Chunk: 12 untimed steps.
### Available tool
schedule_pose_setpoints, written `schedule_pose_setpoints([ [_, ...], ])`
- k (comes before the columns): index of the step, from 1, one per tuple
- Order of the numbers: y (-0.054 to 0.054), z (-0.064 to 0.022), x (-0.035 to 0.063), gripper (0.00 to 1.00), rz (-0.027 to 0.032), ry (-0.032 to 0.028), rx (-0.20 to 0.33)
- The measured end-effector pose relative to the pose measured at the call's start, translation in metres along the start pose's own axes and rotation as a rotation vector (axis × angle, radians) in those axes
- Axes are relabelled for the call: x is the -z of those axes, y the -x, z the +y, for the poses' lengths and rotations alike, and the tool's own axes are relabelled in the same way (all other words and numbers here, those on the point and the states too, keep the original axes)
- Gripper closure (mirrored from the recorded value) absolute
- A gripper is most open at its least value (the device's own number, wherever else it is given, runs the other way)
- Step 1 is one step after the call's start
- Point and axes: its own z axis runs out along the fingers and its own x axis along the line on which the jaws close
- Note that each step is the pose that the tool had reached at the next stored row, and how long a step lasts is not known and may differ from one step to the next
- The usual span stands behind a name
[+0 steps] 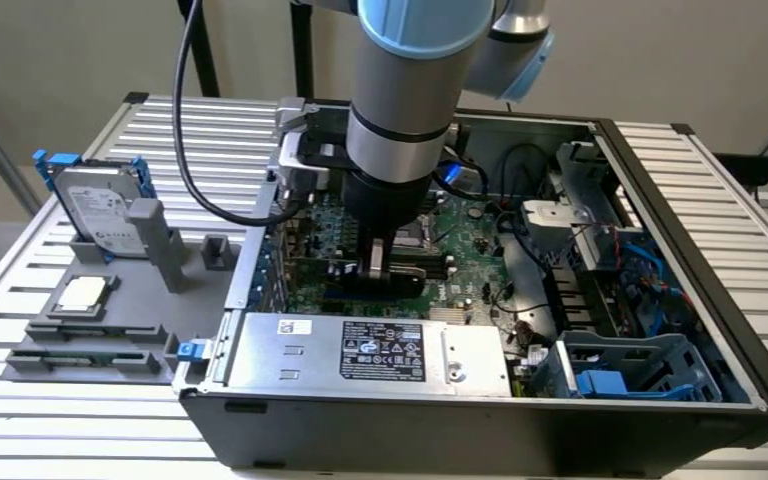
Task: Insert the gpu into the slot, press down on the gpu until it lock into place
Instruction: 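Insert the gpu into the slot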
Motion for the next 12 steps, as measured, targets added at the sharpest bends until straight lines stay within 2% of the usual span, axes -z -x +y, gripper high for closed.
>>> schedule_pose_setpoints([
  [6,0.0007,-0.0013,-0.0004,0.74,0.0002,0.0015,0.0],
  [9,0.001,-0.0016,-0.0007,0.74,0.0002,0.0072,0.0],
  [12,0.0012,-0.0017,-0.001,0.74,0.0007,0.0156,-0.001],
])
